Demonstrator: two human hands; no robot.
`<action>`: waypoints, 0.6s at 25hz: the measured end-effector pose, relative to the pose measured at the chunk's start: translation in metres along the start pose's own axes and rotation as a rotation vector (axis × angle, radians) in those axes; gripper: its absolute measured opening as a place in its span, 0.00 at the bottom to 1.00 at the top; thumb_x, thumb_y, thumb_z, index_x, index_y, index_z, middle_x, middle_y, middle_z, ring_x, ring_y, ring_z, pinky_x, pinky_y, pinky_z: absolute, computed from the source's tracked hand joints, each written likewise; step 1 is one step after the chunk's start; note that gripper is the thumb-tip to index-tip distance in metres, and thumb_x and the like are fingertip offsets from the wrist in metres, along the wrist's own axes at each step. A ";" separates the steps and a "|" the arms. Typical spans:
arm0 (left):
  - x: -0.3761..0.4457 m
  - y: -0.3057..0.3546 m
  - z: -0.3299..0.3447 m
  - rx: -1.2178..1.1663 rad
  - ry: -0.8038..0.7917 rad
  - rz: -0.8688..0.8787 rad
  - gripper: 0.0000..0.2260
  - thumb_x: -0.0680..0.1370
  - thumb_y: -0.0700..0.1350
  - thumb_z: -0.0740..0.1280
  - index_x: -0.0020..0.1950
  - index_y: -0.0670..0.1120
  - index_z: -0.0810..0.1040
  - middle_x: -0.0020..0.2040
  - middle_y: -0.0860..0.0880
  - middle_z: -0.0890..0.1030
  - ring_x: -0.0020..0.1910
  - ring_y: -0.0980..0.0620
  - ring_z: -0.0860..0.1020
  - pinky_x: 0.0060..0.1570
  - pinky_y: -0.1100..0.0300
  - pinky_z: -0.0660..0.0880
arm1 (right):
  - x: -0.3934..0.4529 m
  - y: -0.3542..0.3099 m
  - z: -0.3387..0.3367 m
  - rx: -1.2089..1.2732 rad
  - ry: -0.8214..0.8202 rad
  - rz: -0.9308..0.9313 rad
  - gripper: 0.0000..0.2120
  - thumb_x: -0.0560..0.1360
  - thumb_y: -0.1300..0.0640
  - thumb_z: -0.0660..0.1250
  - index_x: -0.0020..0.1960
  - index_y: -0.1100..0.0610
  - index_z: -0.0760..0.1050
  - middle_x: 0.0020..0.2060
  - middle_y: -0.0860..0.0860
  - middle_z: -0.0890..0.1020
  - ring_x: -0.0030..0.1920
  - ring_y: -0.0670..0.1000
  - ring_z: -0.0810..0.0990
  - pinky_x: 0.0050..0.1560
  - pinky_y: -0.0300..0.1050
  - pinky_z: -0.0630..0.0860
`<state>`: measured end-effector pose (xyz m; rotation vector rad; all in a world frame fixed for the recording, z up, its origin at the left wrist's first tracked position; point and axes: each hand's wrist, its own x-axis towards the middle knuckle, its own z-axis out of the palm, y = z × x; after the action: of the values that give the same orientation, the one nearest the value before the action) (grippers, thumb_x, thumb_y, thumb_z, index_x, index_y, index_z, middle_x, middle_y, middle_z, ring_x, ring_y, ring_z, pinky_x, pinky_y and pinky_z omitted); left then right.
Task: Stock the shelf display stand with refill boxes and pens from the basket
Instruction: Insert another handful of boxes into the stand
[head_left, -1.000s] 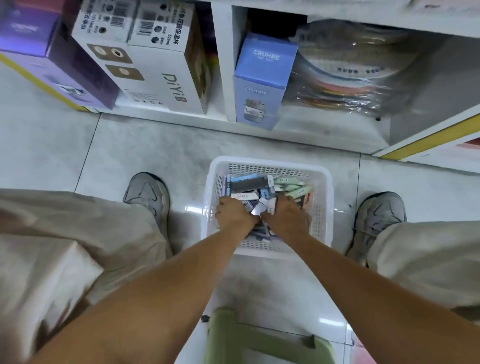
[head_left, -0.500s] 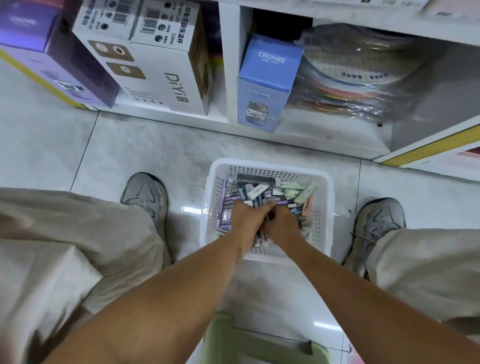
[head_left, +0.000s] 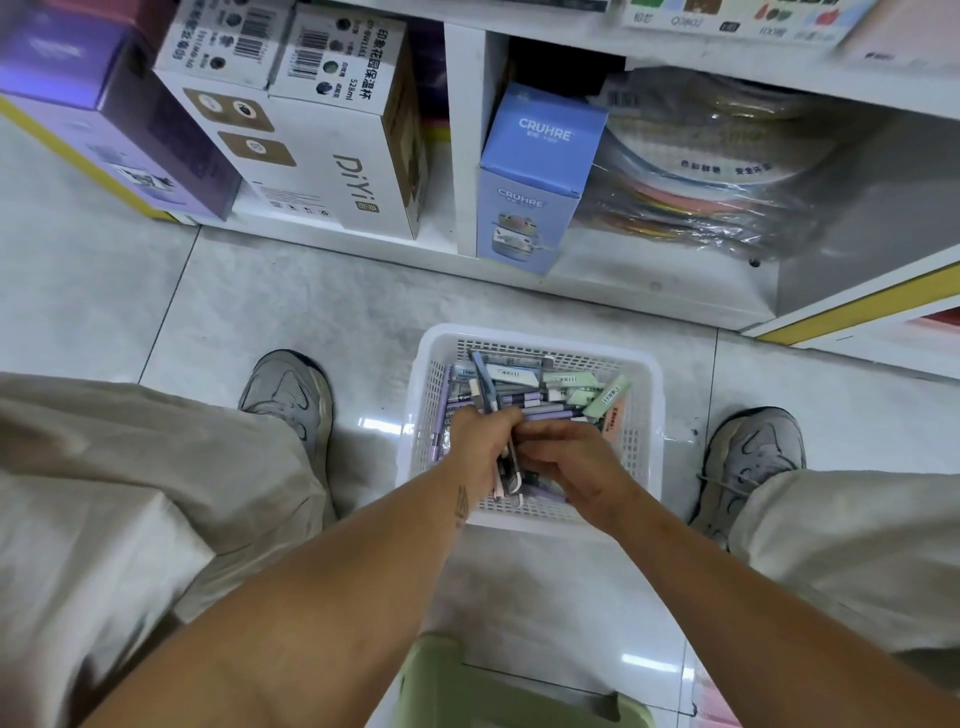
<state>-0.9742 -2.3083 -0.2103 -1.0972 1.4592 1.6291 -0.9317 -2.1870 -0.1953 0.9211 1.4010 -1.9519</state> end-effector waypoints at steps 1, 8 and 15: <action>-0.001 0.001 -0.001 0.018 -0.004 0.013 0.14 0.72 0.38 0.71 0.58 0.40 0.76 0.48 0.37 0.84 0.46 0.37 0.84 0.45 0.34 0.80 | 0.000 -0.002 -0.001 -0.045 0.029 -0.010 0.10 0.74 0.73 0.68 0.52 0.67 0.83 0.47 0.64 0.85 0.47 0.60 0.86 0.47 0.47 0.83; -0.025 0.020 -0.023 0.157 -0.176 -0.019 0.14 0.72 0.35 0.70 0.57 0.36 0.76 0.46 0.38 0.84 0.38 0.42 0.84 0.35 0.47 0.82 | 0.001 -0.049 -0.017 -0.582 0.246 -0.014 0.06 0.72 0.71 0.70 0.39 0.63 0.82 0.36 0.63 0.83 0.34 0.55 0.81 0.43 0.48 0.81; -0.092 0.082 -0.022 0.276 -0.575 0.064 0.02 0.74 0.37 0.67 0.44 0.38 0.77 0.34 0.43 0.78 0.29 0.48 0.76 0.31 0.58 0.76 | -0.056 -0.131 0.001 -0.588 -0.006 -0.155 0.06 0.76 0.68 0.68 0.51 0.61 0.80 0.43 0.59 0.86 0.37 0.52 0.84 0.35 0.41 0.78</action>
<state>-1.0066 -2.3374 -0.0925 -0.3827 1.2815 1.5541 -0.9987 -2.1465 -0.0761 0.5399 1.9383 -1.4920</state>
